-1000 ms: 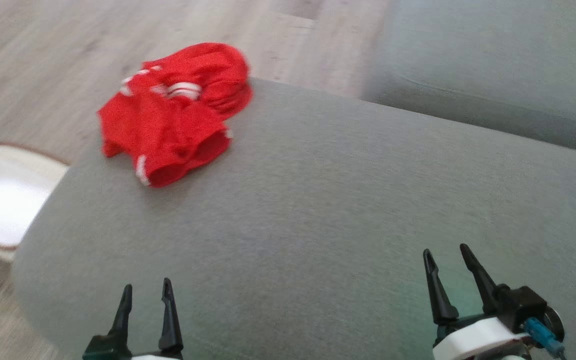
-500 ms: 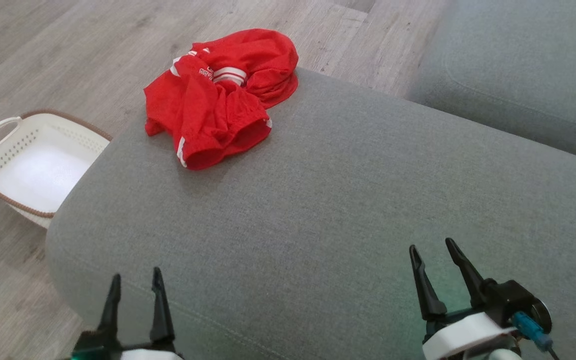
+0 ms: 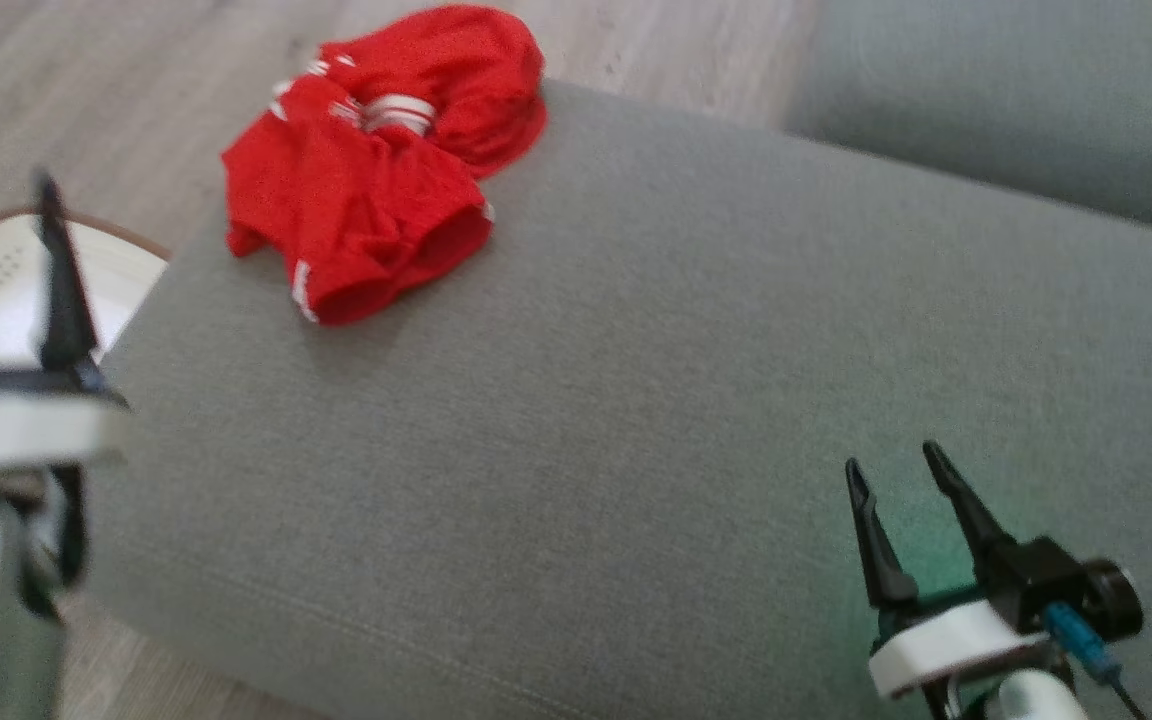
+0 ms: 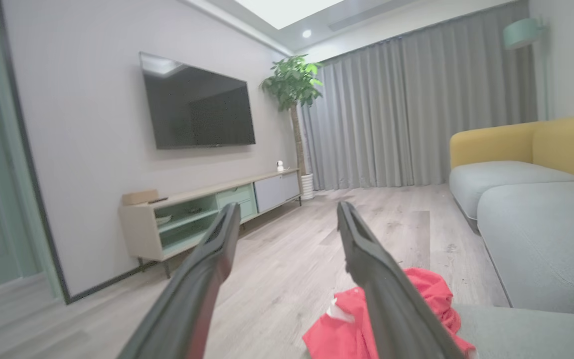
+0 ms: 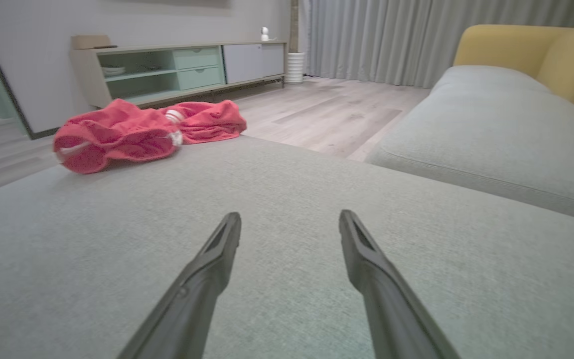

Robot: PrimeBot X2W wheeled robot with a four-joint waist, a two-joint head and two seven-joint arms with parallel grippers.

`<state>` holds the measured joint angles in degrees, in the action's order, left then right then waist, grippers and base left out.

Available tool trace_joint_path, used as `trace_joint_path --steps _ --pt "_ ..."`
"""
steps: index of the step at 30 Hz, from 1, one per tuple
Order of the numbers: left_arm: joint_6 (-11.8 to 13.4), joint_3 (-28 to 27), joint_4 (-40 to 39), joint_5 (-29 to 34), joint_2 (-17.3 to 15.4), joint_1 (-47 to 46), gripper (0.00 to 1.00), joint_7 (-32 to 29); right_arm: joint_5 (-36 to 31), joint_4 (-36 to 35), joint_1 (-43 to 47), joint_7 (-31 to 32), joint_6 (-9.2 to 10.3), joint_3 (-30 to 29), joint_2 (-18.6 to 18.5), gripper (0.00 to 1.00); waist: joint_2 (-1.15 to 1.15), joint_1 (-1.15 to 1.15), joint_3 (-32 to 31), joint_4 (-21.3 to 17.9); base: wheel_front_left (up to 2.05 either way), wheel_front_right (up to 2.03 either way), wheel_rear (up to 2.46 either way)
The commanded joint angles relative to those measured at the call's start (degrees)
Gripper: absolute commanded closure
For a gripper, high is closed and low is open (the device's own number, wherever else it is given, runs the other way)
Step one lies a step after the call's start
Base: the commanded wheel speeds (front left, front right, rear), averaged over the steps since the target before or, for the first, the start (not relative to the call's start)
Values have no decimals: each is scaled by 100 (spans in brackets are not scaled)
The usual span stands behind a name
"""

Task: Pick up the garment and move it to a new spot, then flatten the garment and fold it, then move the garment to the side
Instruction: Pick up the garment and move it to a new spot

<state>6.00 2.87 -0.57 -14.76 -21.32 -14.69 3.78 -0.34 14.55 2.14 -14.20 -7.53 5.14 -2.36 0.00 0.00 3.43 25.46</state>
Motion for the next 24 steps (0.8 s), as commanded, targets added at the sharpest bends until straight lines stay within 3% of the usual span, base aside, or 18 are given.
trace_joint_path --steps 1,8,11,24 --pt "-46 -290 -156 2 -295 -458 0 -105 -88 -238 -384 -50 4 99 -52 0 0 0 339 -266 0 0 0" --pt "-439 -312 944 -338 -673 -1837 0 -860 -563 -578 -852 178 4 120 -52 0 0 0 1247 -753 0 0 0" --pt "-609 -315 1570 -739 -480 -2231 0 -1107 -744 -714 -1001 264 4 107 -52 0 0 0 1601 -905 0 0 0" --pt "-1061 201 3732 -1049 -177 -2764 0 -1842 -1164 -1083 -1276 501 4 106 -52 0 0 0 2455 -1052 0 0 0"
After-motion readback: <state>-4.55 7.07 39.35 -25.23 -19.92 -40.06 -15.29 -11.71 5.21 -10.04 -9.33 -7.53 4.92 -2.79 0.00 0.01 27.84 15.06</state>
